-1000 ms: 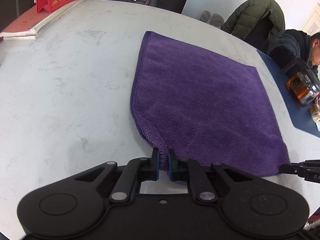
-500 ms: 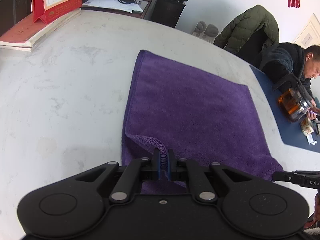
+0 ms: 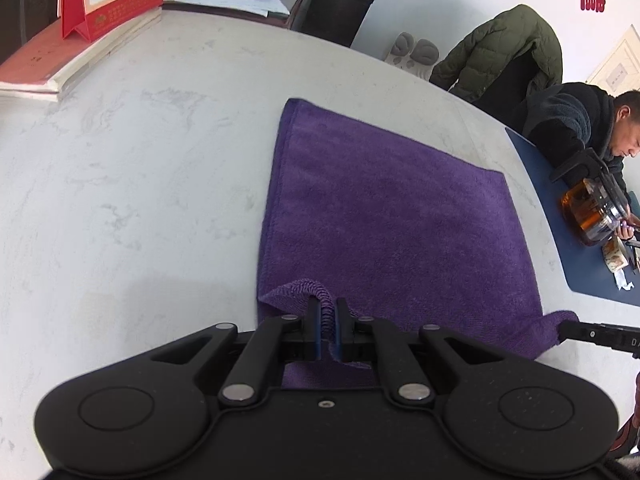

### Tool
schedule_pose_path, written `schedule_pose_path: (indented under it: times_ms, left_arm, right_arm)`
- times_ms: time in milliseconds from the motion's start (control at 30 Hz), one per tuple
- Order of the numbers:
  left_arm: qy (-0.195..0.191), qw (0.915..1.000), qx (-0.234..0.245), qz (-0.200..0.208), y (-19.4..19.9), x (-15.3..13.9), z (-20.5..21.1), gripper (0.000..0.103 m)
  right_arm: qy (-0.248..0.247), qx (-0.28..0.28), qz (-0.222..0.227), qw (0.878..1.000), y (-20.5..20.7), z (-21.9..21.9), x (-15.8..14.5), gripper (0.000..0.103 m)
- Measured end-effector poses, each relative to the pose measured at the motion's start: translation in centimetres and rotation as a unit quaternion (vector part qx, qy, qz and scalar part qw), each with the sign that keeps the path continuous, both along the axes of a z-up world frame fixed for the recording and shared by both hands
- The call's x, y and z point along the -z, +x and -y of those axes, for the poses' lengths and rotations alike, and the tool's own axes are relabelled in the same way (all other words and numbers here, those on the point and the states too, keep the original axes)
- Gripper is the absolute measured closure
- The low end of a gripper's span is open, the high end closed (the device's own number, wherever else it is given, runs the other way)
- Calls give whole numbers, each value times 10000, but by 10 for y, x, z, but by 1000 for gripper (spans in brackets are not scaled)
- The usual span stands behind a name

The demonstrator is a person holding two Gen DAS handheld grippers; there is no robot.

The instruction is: Fold towel

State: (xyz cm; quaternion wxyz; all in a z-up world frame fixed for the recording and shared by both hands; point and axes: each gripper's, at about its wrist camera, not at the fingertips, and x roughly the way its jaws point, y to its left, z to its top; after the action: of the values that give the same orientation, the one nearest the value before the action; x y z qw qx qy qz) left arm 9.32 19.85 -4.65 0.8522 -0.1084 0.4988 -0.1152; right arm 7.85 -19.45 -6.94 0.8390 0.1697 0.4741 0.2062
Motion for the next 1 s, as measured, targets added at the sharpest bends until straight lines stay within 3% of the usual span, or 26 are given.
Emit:
schedule_pose_path:
  times_ms: [233,400,467,700,1000]
  left_arm:
    - [87,9996,38,-282,-17,11,-7,96]
    - [355,9988,119,-321,-28,15,-4,96]
    - [422,9985,122,-334,-32,15,-5,89]
    - [627,9973,44,-389,-48,11,-17,83]
    - [539,9978,47,-376,-38,19,-15,74]
  right_arm:
    - [-52,-58,-215,9997,-8,1,7,97]
    - [-173,-127,-316,9993,-12,-2,14,97]
    - [-226,-159,-351,9990,-13,-4,16,97]
    - [-324,-116,-476,9983,-28,0,17,89]
    - [-318,-22,-488,9983,-35,5,18,86]
